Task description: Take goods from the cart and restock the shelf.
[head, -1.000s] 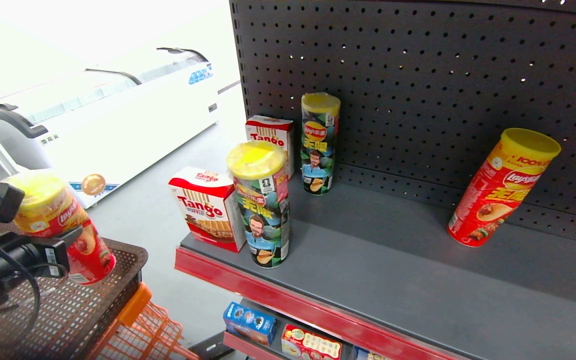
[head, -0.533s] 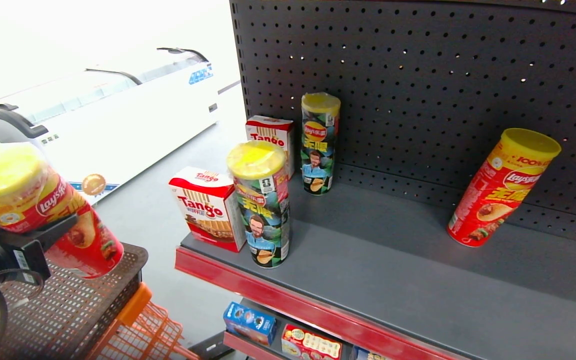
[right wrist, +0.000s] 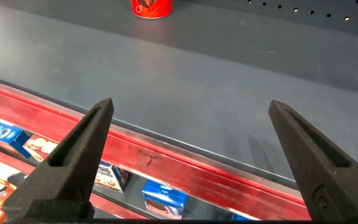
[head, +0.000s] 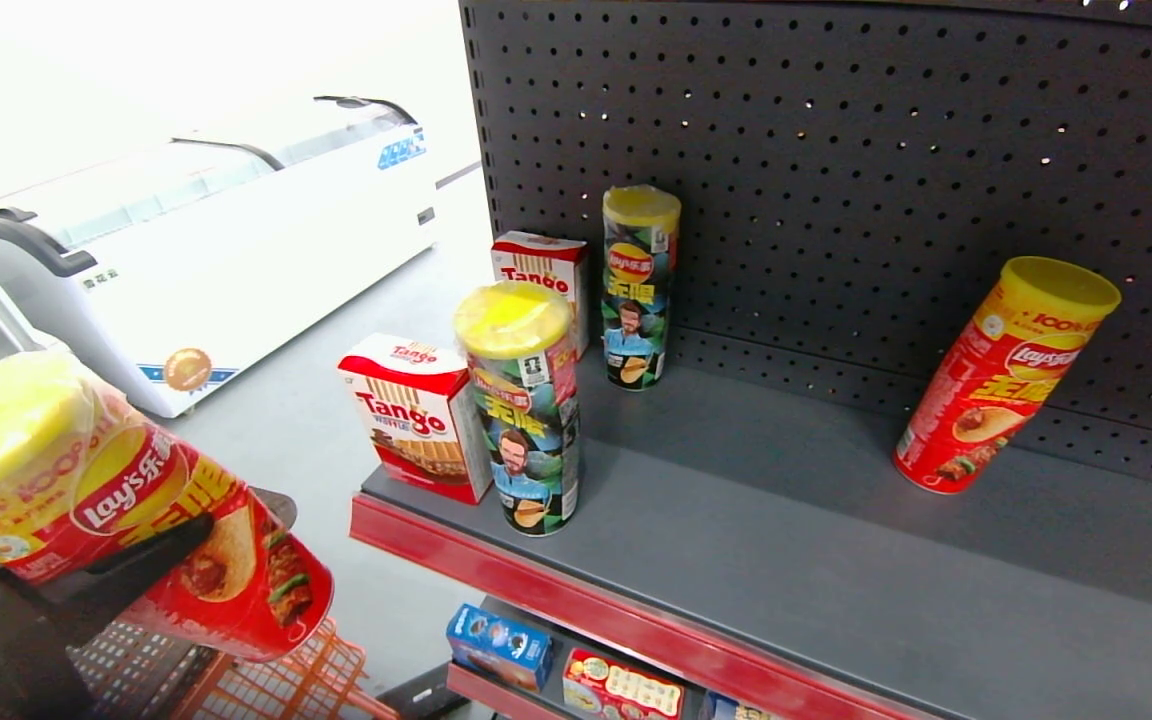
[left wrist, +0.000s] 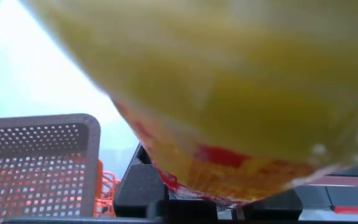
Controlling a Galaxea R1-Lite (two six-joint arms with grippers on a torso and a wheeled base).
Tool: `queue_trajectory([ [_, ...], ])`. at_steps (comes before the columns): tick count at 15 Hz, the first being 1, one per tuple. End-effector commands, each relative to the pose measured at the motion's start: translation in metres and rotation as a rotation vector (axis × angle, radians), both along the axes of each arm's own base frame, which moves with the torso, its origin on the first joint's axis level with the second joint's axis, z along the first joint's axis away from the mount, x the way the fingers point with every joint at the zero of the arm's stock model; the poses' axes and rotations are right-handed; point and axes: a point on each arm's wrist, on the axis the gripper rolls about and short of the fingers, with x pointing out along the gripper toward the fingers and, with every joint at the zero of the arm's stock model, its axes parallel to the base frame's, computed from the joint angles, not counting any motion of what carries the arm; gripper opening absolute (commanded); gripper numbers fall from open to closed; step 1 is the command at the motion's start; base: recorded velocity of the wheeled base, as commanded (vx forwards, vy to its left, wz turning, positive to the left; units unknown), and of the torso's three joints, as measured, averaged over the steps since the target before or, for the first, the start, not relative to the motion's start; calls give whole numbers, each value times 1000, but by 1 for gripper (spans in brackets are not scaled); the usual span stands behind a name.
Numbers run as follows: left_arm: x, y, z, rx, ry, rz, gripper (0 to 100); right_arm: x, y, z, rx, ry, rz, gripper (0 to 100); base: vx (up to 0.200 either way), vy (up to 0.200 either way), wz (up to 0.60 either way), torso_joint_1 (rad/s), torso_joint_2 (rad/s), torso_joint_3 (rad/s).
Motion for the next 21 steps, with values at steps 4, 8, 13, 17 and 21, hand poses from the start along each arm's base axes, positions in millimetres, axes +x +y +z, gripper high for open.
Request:
queue_trajectory([
  [4,-12,-6,-7,1,5,-82,0,0,0,0,0,1,-1,100,0,0,0,0,0,0],
  [8,-13,-8,-8,-2,3,-110,0,0,0,0,0,1,-1,100,0,0,0,0,0,0],
  [13,-11,-9,-3,-3,-5,-144,0,0,0,0,-3,1,5,100,0,0,0,0,0,0],
  [17,-10,-14,-4,3,3,-198,0,0,0,0,-5,0,7,100,0,0,0,0,0,0],
  [21,-12,-19,-5,5,5,-248,0,0,0,0,-3,1,7,100,0,0,0,0,0,0],
])
